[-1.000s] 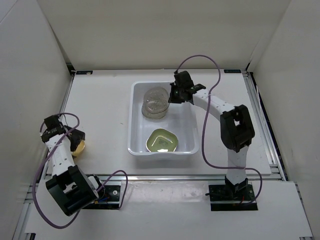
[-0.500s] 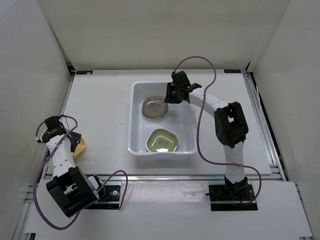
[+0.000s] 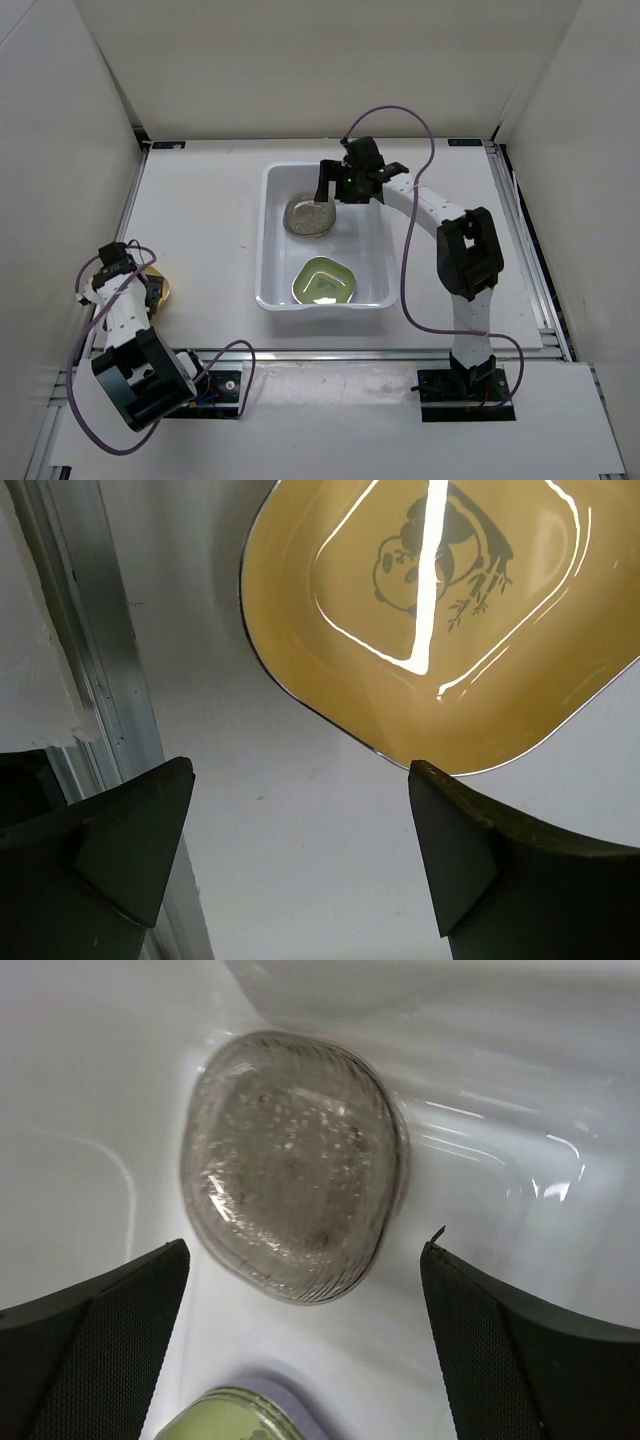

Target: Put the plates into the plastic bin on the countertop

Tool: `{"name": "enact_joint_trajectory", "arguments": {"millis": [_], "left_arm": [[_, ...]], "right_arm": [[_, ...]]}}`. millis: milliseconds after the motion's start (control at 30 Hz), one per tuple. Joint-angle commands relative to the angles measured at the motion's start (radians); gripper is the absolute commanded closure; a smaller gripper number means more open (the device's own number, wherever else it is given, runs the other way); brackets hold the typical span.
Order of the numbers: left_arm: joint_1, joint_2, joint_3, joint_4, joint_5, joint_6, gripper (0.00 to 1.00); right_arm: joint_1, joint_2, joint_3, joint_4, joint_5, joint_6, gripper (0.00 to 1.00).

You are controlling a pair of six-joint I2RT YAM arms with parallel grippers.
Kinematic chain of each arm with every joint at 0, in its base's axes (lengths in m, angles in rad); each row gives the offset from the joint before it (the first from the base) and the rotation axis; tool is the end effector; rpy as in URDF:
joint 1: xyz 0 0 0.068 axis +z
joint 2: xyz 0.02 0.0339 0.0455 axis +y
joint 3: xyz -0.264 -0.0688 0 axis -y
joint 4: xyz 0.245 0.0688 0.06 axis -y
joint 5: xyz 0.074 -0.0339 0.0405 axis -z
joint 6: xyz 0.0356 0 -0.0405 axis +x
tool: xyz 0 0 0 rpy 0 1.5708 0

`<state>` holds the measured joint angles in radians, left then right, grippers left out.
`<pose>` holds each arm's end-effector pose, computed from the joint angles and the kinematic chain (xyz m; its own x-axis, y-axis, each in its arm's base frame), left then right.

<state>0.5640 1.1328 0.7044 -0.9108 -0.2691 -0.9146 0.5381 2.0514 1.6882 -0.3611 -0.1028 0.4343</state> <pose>0.1476 0.1046 0.2000 -0.0527 -0.9371 -0.3451 -0.9976 0.0649 -0.0240 0.4054 0.2462 0.2441 -0.7584 0.0348 -0.6508 -0.2829 0.8820 0.3768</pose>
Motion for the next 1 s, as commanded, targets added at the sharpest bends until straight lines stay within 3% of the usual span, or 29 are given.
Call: {"name": "enact_joint_trajectory", "arguments": {"millis": [0, 133, 433, 733, 833, 867, 967], "left_arm": [[0.007, -0.086, -0.029, 0.027, -0.065, -0.146, 0.01], [0.001, -0.12, -0.048, 0.067, -0.073, -0.233, 0.01], [0.004, -0.041, -0.095, 0.15, -0.079, -0.349, 0.02], [0.007, 0.07, -0.146, 0.276, -0.084, -0.389, 0.15], [0.004, 0.125, -0.128, 0.282, -0.078, -0.385, 0.26], [0.004, 0.131, -0.126, 0.279, -0.07, -0.383, 0.39], [0.004, 0.137, -0.115, 0.279, -0.053, -0.369, 0.58]], "right_arm": [[-0.004, -0.119, 0.033, 0.021, -0.041, -0.051, 0.01], [-0.004, -0.161, 0.028, 0.005, -0.07, -0.081, 0.01], [-0.055, -0.247, -0.016, -0.019, -0.107, -0.115, 0.01], [-0.066, -0.336, -0.077, -0.026, -0.066, -0.102, 0.01], [-0.063, -0.359, -0.102, -0.022, -0.058, -0.097, 0.01], [-0.066, -0.37, -0.107, -0.019, -0.06, -0.097, 0.01], [-0.066, -0.398, -0.133, -0.013, -0.054, -0.091, 0.01]]}}
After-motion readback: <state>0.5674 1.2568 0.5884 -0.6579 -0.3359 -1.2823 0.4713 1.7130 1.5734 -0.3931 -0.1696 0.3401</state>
